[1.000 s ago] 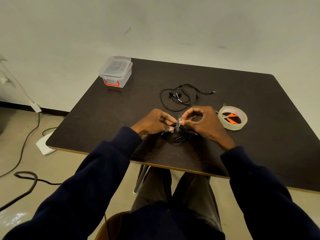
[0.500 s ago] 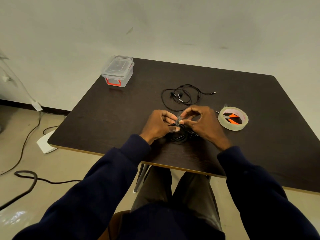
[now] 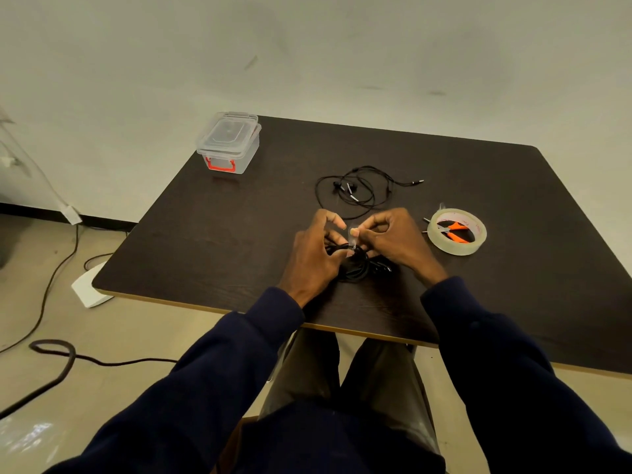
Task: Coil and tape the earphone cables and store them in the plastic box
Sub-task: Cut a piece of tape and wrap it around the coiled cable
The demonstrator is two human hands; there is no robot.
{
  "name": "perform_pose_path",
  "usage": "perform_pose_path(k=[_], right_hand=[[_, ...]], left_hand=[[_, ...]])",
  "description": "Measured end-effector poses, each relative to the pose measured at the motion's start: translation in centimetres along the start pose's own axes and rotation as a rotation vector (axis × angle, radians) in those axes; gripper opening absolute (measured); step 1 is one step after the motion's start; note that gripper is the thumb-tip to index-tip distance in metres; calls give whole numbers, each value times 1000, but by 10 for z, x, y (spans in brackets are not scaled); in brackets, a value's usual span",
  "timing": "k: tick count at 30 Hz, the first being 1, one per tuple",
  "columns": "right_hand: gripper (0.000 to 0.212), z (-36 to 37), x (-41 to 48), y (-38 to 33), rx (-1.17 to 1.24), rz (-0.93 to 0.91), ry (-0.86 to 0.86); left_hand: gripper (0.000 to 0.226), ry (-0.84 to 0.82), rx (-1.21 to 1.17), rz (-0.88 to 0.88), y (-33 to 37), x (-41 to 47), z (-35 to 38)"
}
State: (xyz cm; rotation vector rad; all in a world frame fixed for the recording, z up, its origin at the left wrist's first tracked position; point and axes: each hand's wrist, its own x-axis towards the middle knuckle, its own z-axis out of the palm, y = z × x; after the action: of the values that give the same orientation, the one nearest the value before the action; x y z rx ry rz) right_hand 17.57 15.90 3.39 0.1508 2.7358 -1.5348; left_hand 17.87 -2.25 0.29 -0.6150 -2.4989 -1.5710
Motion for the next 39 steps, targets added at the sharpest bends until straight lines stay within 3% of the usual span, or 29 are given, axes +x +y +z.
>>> perform_pose_path(k=[5,9,18,23,28,31,33,36,37,39], right_hand=[[13,5,-3,-2,-39,47,-1],[14,3,-1,-1,-189,10,1],[25,-3,-1,-6,-428,38,-130],[37,-1,-2,-2,-484,30,-96],[34,0,2,-3,-559,62,-160],[38,-4,3,-4,-513,56,-158],[35,-7,0,-4,-419,-6,-29],[15,-9,-13,-6,-152,-138,159],[10,-9,-17,-5,-84,-184,145],[26,-7,-25,-3,-60,-251,65]], left_hand=[[32,2,255,217,-12,-1,5],[21,42,387,292,-17,-1,9],[12,52,257,292,-14,2,7],[17,24,208,245,-11,3,4],[23,23,117,234,2,4,0],[20,24,79,197,7,7,-5],[19,23,53,145,10,9,-8],[18,-1,32,97,12,13,-10],[17,-4,30,90,12,15,-11],[16,-4,20,76,12,18,-12]])
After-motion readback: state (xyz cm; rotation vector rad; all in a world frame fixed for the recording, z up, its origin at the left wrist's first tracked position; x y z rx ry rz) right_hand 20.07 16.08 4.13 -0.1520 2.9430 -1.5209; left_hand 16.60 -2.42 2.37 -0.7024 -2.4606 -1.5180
